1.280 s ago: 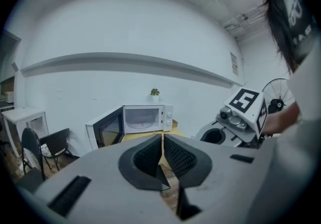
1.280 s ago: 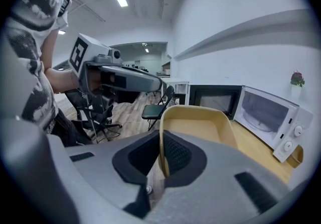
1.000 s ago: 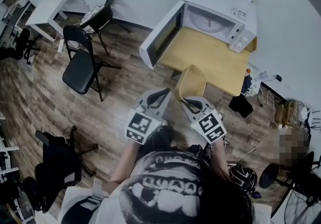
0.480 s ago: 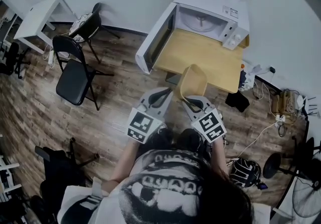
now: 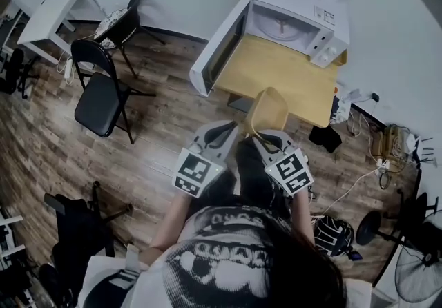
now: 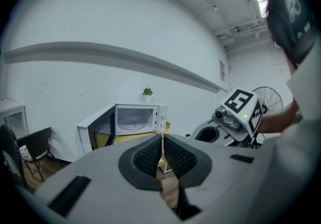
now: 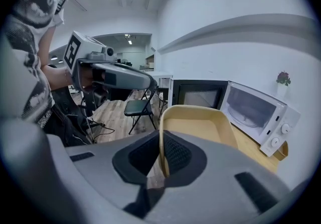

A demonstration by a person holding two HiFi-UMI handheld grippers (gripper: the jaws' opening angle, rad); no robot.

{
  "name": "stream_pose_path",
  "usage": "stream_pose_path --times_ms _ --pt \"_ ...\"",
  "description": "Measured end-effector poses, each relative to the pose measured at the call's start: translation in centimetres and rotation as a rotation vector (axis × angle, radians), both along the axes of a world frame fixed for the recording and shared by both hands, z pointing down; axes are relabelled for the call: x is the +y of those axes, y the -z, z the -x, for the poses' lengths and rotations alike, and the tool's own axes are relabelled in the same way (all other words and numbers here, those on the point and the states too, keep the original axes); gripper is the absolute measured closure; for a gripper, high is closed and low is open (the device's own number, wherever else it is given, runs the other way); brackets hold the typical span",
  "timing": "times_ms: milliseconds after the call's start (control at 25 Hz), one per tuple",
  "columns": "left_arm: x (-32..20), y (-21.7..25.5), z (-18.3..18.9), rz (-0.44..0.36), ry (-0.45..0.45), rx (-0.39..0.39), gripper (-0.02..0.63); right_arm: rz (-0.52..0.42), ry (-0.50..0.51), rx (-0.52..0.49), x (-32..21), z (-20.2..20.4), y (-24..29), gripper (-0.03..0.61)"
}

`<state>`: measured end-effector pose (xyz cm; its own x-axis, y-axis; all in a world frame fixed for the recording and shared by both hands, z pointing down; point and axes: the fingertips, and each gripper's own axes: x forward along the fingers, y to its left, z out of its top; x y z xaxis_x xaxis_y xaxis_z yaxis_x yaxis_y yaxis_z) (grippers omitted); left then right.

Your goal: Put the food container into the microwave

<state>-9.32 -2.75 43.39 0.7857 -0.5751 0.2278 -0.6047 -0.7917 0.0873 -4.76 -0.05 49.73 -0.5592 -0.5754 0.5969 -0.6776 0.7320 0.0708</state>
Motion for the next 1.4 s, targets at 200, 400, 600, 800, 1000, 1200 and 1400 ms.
stream_pose_path --times_ms 200,400,600,800,1000,1200,1400 --pt "-0.8 -0.2 0.3 0.007 0.022 -0.002 0.603 0.006 0.028 -0.003 -1.4 0.2 -0.4 0.554" --pt "-2.5 -0.4 0.1 0.013 0.027 -0.021 0.602 0.001 0.046 -0.013 -4.2 0.1 -0.7 0.554" --pt "-5.6 -0.4 -1.2 0.011 0.006 -0.040 0.603 0.008 0.034 -0.025 -7.6 -1.0 -0.9 0.554" --pt "-9.4 0.1 -4.1 0.002 -0.029 -0.047 0.603 0.016 0.024 -0.023 -11.7 -3.3 -1.1 0.554" --pt "-13.4 0.4 -6.5 -0.003 -0.036 -0.052 0.603 0.025 0.016 -0.018 -15.8 -5.7 -1.5 0.554" --pt "-16.7 0.3 -7.9 0.003 -0.028 -0.057 0.603 0.042 0.027 0.017 -19.2 -7.6 -2.7 0.554" --pt "-19.2 0.4 -9.3 -0.001 -0.022 -0.059 0.602 0.039 0.045 0.047 -22.5 -9.2 -3.8 0.554"
